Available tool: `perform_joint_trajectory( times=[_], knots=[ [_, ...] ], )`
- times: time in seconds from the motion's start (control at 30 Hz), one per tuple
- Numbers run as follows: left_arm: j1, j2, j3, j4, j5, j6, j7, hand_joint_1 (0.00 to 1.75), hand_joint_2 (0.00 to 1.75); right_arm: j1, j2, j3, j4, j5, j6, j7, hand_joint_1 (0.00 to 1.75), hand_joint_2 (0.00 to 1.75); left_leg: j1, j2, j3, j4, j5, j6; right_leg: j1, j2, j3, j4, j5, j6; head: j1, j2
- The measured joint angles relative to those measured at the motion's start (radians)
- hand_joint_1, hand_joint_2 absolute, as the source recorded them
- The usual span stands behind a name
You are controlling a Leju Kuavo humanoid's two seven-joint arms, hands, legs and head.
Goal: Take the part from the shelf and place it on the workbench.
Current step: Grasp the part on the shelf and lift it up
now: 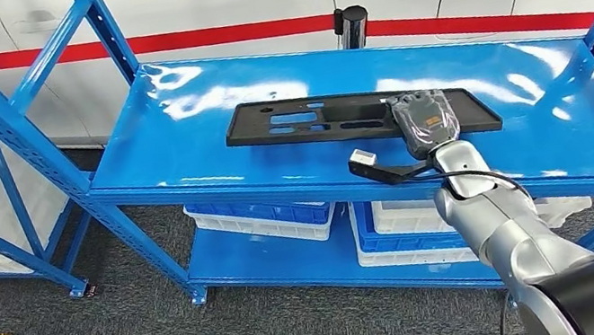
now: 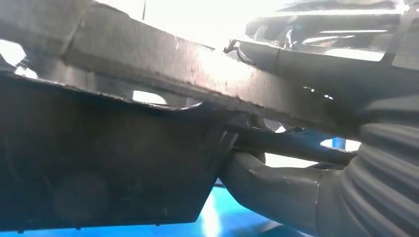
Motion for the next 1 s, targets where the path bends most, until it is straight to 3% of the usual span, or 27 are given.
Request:
perform_joint_trajectory(
  times=[0.1,0.23,0.47,1.0],
  knots=[
    [0.001,0.0,0.011,0.0,0.001,0.003,0.0,0.0,1.75,0.0,-0.012,-0.012,-0.098,-0.122,0.094,-0.142,1.69,1.75,-0.001,0.0,0.0,0.0,0.0,0.0,-0.001,0.0,0.0,0.0,0.0,0.0,0.0,0.0],
    [0.007,0.0,0.026,0.0,0.003,0.019,-0.008,0.0,1.75,-0.005,-0.064,-0.015,-0.279,-0.235,0.211,-0.203,1.69,1.75,-0.003,-0.004,-0.001,0.0,0.0,0.0,-0.002,-0.003,0.0,0.0,0.0,0.0,0.0,0.0],
    [0.015,-0.001,0.038,0.0,0.002,0.021,-0.012,0.0,1.75,-0.002,-0.157,-0.014,-0.508,-0.297,0.278,-0.215,1.69,1.75,-0.004,-0.004,-0.001,0.0,-0.001,0.001,-0.003,-0.003,0.0,0.0,0.0,0.0,0.0,0.0],
    [0.002,-0.01,0.05,0.0,-0.002,0.025,0.001,0.0,1.75,0.074,-0.235,0.012,-0.687,-0.316,0.28,-0.172,1.69,1.75,-0.003,-0.003,0.0,0.0,-0.001,0.001,-0.004,-0.002,0.0,-0.001,0.0,0.0,0.0,0.0]
  ],
)
